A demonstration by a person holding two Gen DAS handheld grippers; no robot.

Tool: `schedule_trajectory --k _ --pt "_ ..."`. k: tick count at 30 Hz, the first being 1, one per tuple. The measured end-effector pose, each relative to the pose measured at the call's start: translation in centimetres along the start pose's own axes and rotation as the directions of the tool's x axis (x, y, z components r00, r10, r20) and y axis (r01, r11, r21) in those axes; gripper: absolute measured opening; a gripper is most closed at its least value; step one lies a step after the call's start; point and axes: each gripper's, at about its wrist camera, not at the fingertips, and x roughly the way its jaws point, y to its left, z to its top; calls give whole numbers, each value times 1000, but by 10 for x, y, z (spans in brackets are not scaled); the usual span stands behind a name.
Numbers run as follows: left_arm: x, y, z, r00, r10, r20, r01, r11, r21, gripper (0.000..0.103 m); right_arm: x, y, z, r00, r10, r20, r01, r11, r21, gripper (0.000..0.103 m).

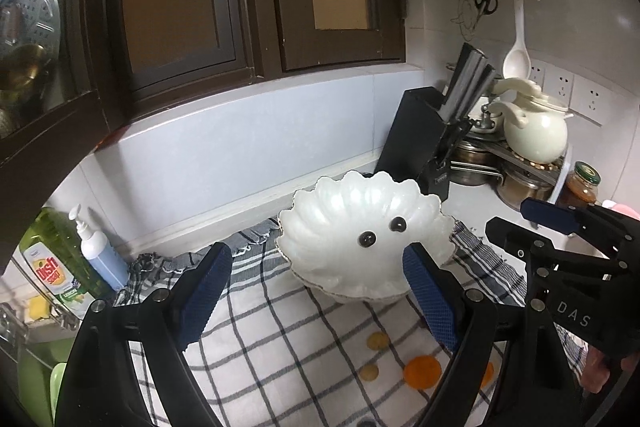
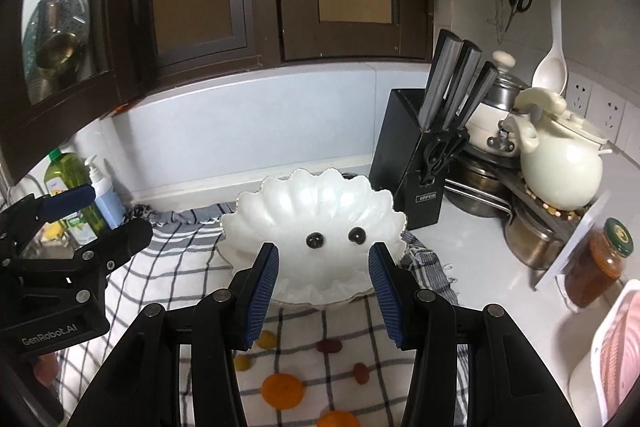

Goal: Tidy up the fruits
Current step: 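Withdraw both grippers from the bowl back toward the remaining fruit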

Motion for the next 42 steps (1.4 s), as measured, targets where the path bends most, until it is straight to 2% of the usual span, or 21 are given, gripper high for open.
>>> schedule_trajectory --k 9,16,19,28,33,42 --pt "-26 -4 -21 1000 -6 8 6 1000 12 88 -25 5 -22 1000 19 20 -19 1000 3 48" --pt "-38 -14 -41 1000 -7 20 6 1000 31 88 -32 4 -47 1000 31 3 -31 999 12 48" --pt "-38 -18 -52 999 -42 7 42 999 25 88 -31 3 -59 999 39 -15 -39 999 12 48" --pt "-33 -28 -81 999 -42 -27 42 999 3 88 -32 2 -91 999 15 -33 -16 1000 -18 48" --pt "-31 -30 -100 999 -30 -43 29 1000 -12 88 -32 2 -105 999 -24 -33 22 999 -41 48" --pt "-21 -34 -133 995 -21 -101 19 1000 -15 87 -20 4 -134 995 -16 -100 9 998 -66 48"
